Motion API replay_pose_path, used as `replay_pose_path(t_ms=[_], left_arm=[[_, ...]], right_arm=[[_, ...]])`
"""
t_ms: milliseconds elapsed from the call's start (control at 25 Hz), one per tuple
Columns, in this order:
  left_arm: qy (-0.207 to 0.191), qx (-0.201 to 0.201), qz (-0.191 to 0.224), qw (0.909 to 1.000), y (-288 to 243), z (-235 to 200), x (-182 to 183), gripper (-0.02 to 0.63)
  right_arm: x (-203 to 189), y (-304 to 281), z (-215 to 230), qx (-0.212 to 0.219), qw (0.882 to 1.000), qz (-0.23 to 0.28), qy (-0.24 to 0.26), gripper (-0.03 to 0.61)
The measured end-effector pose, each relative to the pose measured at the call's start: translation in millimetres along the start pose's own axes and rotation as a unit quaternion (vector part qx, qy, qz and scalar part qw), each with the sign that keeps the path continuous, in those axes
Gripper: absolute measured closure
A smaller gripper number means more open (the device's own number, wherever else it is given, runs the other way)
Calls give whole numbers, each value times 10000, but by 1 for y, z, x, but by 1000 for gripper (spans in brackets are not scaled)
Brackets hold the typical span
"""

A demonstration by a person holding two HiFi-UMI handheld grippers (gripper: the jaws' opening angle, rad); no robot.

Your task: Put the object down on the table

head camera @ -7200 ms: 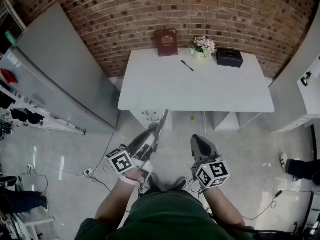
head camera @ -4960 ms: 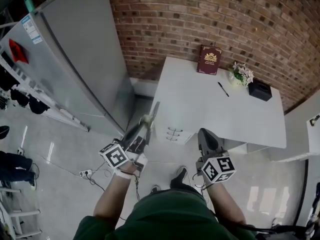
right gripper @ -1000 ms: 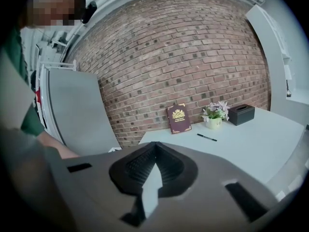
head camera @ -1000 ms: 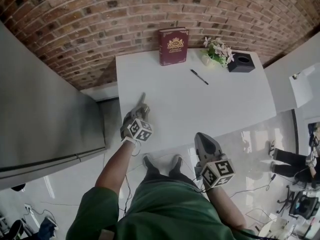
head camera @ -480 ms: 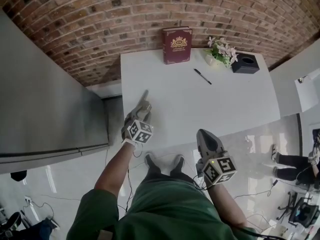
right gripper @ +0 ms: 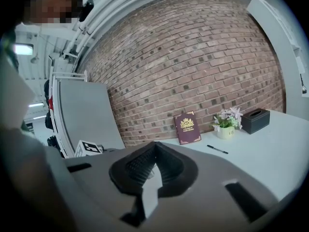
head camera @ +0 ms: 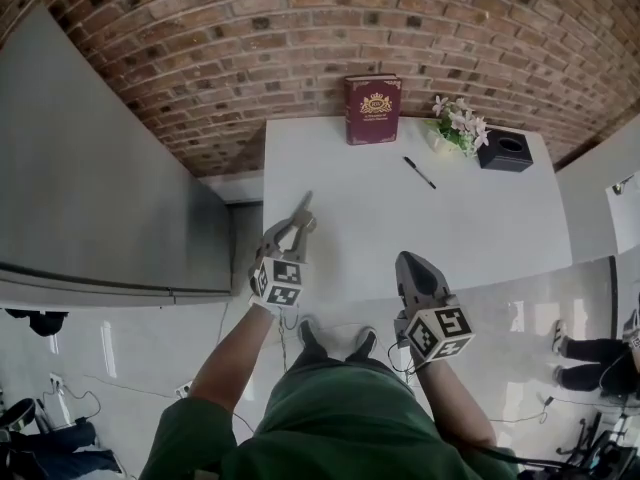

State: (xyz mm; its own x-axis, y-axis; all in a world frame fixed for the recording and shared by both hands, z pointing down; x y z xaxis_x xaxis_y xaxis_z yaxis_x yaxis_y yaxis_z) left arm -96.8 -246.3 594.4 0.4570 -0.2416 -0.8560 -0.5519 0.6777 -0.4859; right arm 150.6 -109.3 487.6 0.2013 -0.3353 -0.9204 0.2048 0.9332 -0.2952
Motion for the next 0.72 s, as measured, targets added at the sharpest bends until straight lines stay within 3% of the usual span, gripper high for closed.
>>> replay_pose_path(t_ms=[360, 720], left_arm=[[634, -64, 1233, 9903, 59, 19, 80, 583], [1309, 34, 1721, 9763, 106, 17, 119, 597]], right_arm=[[37, -12, 6, 277, 9981, 532, 108, 575], [72, -10, -5, 613, 9914, 1067, 441, 575]])
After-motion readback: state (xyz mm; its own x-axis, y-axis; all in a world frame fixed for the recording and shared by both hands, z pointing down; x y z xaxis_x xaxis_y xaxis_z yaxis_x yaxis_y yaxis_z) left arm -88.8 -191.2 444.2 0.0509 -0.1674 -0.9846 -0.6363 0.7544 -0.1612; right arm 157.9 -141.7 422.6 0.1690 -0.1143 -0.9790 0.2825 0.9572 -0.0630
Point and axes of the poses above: the fingertips, and each gripper's own axes: y backward along the fingers, z to its right, x out of its top, the point moved 9 cm from there along y, backward along the fingers, and after that the axes turned 5 degrees about -x, right-handed, at the moved point
